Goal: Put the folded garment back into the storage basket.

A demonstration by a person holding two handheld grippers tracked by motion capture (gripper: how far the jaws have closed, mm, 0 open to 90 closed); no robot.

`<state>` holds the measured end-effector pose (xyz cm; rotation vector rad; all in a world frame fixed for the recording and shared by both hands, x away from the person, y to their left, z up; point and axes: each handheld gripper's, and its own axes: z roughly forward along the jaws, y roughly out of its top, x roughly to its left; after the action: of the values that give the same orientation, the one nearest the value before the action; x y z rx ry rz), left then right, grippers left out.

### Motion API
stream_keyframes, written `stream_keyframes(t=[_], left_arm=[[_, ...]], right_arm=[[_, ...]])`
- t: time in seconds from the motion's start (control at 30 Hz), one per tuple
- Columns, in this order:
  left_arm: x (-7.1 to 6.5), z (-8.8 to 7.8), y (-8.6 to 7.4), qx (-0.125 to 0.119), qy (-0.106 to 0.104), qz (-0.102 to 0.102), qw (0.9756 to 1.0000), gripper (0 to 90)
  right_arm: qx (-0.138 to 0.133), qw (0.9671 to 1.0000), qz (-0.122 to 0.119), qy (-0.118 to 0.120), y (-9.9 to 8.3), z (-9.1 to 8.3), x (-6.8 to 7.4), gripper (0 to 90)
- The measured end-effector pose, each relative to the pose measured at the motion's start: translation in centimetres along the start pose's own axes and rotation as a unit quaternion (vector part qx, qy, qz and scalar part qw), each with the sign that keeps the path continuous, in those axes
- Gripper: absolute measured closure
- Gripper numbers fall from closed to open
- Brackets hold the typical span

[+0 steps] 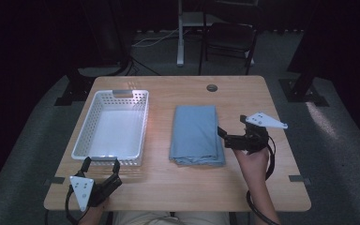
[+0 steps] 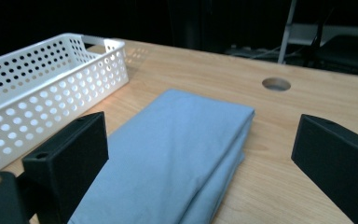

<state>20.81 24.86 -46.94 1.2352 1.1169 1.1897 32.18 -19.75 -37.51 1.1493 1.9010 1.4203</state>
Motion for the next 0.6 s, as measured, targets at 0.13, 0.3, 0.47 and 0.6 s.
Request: stream_keyframes(t=[0.13,0.3,0.47,0.6], left_arm=[[0.0,0.0,0.0,0.000,0.000,0.000,1.0000,10.7],[0.0,0.0,0.0,-0.001,0.000,-0.001,1.0000,10.7],[0.0,0.0,0.0,-0.001,-0.001,-0.001,1.0000,10.7],[0.0,0.0,0.0,-0.002,-0.001,-0.001,1.0000,10.7]], right_arm=[[0.020,0.9997,0.010,0.007,-0.5,1.4,-0.6,3.3],[0.042,0.9989,0.019,0.002,-1.0,2.7,-1.1,3.3],[0.056,0.9981,0.027,-0.003,-1.4,3.7,-1.6,3.3],[0.079,0.9964,0.030,-0.001,-1.8,5.1,-1.8,3.3]])
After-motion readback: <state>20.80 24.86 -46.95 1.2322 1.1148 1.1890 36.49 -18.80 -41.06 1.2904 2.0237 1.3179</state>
